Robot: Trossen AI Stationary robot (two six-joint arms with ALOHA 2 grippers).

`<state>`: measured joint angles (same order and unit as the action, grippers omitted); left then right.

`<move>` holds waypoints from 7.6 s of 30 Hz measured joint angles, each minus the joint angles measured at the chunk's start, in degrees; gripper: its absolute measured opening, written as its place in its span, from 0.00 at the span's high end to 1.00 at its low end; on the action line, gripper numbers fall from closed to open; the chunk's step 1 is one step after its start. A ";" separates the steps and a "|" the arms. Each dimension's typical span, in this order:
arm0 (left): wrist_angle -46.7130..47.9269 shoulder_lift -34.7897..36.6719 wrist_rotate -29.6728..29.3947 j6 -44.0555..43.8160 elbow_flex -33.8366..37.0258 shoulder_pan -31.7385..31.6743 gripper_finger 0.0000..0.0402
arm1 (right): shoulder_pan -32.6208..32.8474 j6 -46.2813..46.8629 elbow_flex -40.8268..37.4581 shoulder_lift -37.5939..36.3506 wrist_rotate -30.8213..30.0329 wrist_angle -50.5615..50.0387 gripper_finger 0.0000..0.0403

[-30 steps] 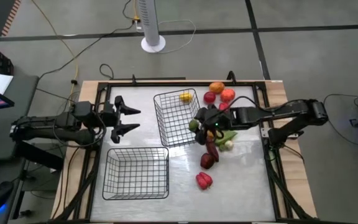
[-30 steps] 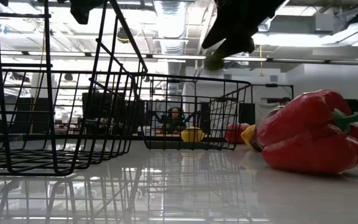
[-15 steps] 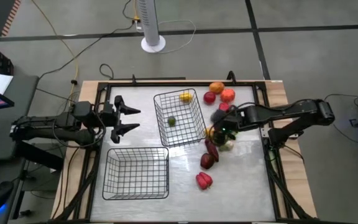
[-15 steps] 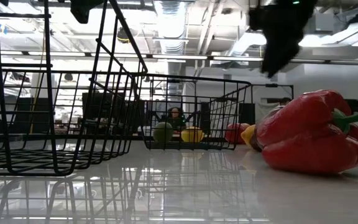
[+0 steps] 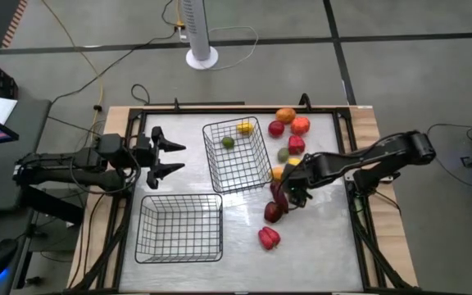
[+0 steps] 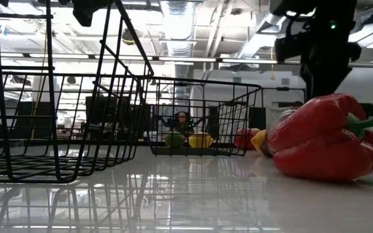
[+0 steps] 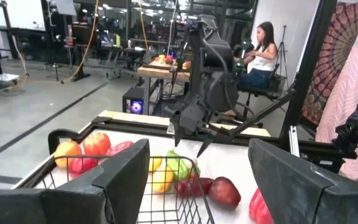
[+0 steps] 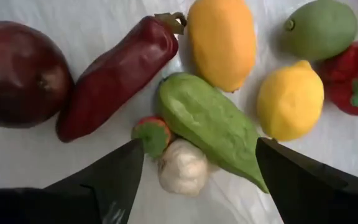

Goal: Sort produce into baskets
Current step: Put the white garlic into the bottom black wire basket, then put the bottom red bell pepper into the bottom black wire basket

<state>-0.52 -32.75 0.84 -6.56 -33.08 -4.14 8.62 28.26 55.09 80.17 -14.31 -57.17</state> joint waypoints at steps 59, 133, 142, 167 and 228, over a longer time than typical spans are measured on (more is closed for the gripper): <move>2.19 0.04 -1.91 -2.76 0.00 3.15 0.35 | 7.37 21.16 -3.98 1.87 -0.60 -1.56 0.59; -0.21 0.02 -3.20 -1.84 0.00 3.16 0.35 | 11.49 -3.37 14.14 12.62 9.60 52.63 0.47; 0.03 0.02 -3.19 -1.73 0.00 3.17 0.35 | 11.43 -19.37 32.02 25.56 11.42 44.39 0.47; 2.42 0.02 -3.04 -1.53 0.00 3.17 0.35 | 13.35 -12.73 42.65 27.31 -5.52 12.78 0.23; -2.44 0.02 -5.35 6.33 -0.02 3.20 0.35 | 32.64 31.72 9.88 27.95 -21.83 25.99 0.06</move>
<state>-2.96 -32.73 -4.51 -0.24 -33.10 -0.94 41.27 59.99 64.97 108.12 -36.15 -31.18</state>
